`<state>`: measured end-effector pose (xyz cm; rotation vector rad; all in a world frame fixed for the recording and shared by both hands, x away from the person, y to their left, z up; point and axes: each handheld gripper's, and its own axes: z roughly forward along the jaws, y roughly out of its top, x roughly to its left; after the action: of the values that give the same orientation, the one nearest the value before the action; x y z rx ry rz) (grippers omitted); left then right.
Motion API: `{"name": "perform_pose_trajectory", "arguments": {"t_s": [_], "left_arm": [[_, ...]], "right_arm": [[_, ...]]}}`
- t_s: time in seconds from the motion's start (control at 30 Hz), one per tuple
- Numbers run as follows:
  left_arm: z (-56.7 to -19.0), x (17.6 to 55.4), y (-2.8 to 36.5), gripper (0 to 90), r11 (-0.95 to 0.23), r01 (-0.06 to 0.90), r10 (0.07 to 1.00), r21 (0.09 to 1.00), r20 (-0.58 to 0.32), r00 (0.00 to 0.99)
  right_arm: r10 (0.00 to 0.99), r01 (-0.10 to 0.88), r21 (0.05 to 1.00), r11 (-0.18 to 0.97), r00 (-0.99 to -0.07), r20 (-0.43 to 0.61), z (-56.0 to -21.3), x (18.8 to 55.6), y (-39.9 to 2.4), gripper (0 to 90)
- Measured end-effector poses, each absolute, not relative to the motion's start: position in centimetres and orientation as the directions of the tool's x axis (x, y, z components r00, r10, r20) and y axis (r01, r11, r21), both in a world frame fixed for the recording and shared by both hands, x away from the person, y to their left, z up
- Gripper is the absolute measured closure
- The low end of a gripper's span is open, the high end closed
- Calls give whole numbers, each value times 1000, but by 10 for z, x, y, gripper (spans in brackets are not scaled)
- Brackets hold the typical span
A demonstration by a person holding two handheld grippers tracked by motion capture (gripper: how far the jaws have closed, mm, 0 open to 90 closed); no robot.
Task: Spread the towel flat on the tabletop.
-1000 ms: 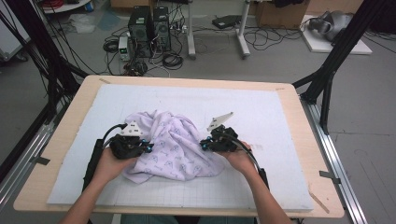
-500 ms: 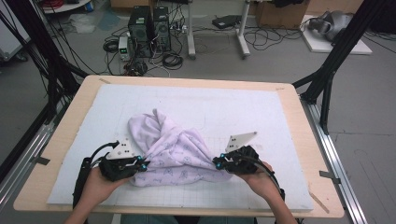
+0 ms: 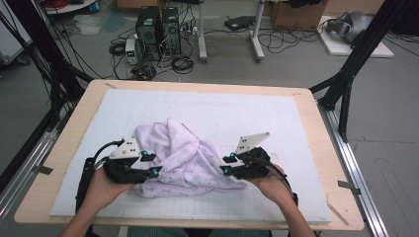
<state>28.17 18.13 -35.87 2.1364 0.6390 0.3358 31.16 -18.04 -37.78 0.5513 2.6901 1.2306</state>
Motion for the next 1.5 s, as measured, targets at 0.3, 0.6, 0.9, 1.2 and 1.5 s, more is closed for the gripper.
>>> {"name": "perform_pose_trajectory", "arguments": {"t_s": [0.3,0.6,0.9,1.2,1.5], "left_arm": [[-376,330,147,459,-527,367,574,766,2,819],[-405,347,133,778,-631,405,527,661,-17,849],[-393,332,143,854,-596,381,520,707,-23,854],[-387,299,176,856,-551,368,544,749,-12,839],[-390,259,202,855,-527,371,555,765,-21,832]], "right_arm": [[433,317,739,594,-901,38,-403,361,-155,615],[456,373,676,636,-888,61,-434,382,-138,648],[454,370,651,663,-890,44,-434,377,-136,877],[456,356,686,634,-889,39,-413,354,-162,882],[440,344,676,652,-897,32,-402,314,-185,882]]}}
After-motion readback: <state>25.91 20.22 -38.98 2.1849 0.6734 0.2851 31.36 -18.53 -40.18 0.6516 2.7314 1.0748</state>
